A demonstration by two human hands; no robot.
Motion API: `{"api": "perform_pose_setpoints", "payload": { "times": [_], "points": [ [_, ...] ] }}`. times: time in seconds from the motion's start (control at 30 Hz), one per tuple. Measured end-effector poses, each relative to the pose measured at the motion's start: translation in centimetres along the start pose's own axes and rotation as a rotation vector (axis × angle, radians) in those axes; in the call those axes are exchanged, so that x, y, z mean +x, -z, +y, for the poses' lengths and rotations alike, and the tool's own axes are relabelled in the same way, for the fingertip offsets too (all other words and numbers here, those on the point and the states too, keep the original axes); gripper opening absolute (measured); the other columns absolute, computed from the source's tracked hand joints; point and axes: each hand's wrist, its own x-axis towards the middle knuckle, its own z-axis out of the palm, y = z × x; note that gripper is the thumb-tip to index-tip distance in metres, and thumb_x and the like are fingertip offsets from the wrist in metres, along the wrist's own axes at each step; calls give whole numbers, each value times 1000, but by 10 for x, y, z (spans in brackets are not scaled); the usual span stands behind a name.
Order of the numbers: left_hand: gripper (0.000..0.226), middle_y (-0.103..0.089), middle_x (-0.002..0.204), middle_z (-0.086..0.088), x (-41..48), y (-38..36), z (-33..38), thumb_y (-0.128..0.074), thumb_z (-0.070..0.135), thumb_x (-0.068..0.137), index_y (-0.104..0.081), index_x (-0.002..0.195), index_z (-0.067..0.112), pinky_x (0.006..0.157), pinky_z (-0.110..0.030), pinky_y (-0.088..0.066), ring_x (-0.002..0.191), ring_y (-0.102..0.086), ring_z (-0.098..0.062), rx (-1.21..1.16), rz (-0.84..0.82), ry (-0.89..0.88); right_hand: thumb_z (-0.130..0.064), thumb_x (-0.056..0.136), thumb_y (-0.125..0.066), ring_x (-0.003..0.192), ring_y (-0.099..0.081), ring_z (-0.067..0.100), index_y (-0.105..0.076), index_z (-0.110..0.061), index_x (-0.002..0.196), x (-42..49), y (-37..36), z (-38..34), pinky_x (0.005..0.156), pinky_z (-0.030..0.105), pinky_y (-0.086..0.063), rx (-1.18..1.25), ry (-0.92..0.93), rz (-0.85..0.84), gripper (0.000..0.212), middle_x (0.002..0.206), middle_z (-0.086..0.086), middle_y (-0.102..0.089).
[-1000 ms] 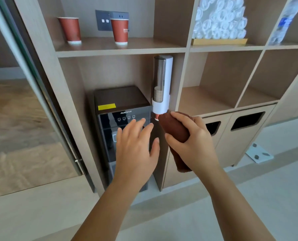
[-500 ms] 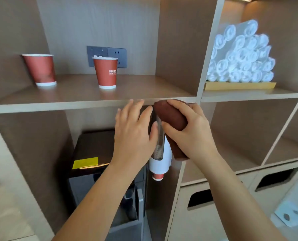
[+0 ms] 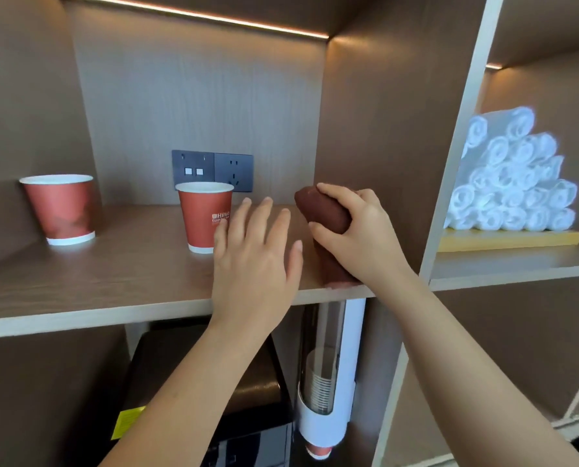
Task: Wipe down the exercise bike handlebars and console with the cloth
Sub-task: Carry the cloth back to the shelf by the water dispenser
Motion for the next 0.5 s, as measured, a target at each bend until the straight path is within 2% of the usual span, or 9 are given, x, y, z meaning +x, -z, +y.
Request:
{"api": "perform_pose_setpoints", "payload": {
  "times": [0.13, 0.23, 0.37, 0.43, 0.5],
  "points": [
    [53, -54, 132, -13, -1, -3, -4, -31, 43, 91, -58, 124, 12, 101, -54, -33, 125, -46, -35, 56, -49, -2, -33, 80, -63, 110, -52, 26, -43, -37, 133, 12, -19, 6, 89, 35, -46, -110, -92, -73, 56, 122, 5, -47],
    [57, -54, 133, -12, -1, -6, -7, -27, 47, 91, -57, 126, 15, 100, -58, -31, 126, -45, -36, 89, -82, -10, -40, 83, -58, 116, -47, 30, -33, -40, 138, 20, -25, 7, 91, 41, -46, -242, -179, -170, 60, 130, 5, -45],
    [60, -55, 132, -12, -1, -7, -7, -23, 50, 91, -59, 125, 16, 97, -60, -34, 124, -47, -37, 115, -113, 0, -52, 87, -47, 130, -33, 33, -23, -37, 143, 27, -28, 2, 103, 47, -35, -491, -260, -386, 63, 147, 4, -33],
    [59, -56, 131, -12, -3, -7, -8, -25, 50, 90, -60, 124, 15, 96, -60, -34, 124, -47, -37, 122, -118, 2, -55, 87, -45, 133, -29, 34, -24, -37, 142, 25, -28, 1, 108, 52, -26, -514, -256, -364, 62, 152, 4, -27],
    [58, -56, 131, -12, -4, -6, -8, -28, 48, 89, -60, 123, 15, 96, -60, -35, 123, -47, -37, 123, -113, -1, -51, 88, -47, 134, -30, 32, -32, -35, 140, 18, -25, 1, 110, 53, -23, -427, -196, -249, 57, 152, 3, -28]
  ]
}}
